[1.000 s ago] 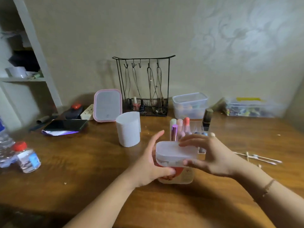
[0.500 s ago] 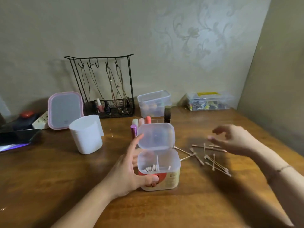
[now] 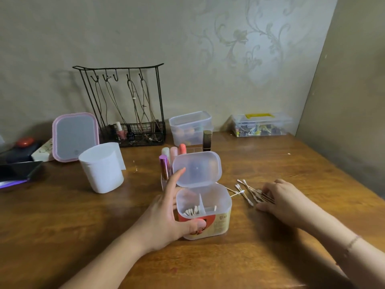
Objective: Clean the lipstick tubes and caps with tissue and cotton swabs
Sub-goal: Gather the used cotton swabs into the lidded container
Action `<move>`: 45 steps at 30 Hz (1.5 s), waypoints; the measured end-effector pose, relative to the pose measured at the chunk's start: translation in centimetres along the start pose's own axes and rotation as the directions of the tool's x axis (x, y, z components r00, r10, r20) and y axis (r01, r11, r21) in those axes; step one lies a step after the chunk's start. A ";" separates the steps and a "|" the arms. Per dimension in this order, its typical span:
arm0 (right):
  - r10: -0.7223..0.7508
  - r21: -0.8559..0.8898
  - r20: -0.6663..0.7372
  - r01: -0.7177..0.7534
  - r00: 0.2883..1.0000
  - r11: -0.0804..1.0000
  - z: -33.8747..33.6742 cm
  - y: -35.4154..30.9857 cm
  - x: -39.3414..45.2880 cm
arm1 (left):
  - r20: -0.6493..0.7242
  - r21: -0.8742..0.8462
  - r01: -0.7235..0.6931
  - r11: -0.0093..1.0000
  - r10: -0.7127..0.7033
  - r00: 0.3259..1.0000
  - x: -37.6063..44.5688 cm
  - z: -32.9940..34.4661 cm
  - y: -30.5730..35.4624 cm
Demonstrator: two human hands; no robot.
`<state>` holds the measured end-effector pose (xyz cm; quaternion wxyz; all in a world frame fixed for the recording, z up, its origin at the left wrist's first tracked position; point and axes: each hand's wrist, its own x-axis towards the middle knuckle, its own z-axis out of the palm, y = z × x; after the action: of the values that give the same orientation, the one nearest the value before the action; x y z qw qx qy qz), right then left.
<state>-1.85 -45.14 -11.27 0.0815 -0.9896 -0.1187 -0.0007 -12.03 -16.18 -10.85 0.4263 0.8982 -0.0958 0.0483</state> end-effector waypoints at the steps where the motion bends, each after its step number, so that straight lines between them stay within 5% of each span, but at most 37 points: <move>1: 0.014 0.037 -0.038 -0.013 0.999 0.999 0.2 -0.3 -0.1 | -0.001 0.005 -0.001 1.000 0.001 1.000 0.0 0.0 0.0; 18: -0.083 -0.241 0.142 0.116 0.986 0.964 -2.5 -1.6 0.2 | 0.054 0.070 0.019 0.997 -0.022 0.998 -0.3 -1.1 -0.3; 25: -0.030 0.086 0.160 0.016 0.987 0.996 -1.9 -2.8 2.4 | 0.043 0.054 0.018 0.998 -0.020 0.999 -0.3 -1.2 -0.4; 31: -0.127 -0.079 0.183 0.143 0.975 0.987 0.3 -5.8 2.3 | 0.041 0.054 0.022 0.998 -0.024 0.999 -0.5 -1.6 -0.8; 36: -0.125 -0.023 0.094 0.128 0.988 0.992 0.5 -7.0 3.1 | 0.030 0.047 0.033 0.998 -0.035 0.999 -0.9 -1.8 -1.0; 45: -0.118 -0.243 0.088 0.137 0.989 0.960 0.6 -7.5 3.0 | 0.028 0.042 0.032 0.999 -0.033 0.999 -1.3 -2.1 -1.0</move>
<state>-0.70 -37.14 -10.58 -0.0477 -0.9816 -0.1841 0.0151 -13.08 -13.78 -10.45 0.4068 0.9089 -0.0863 0.0301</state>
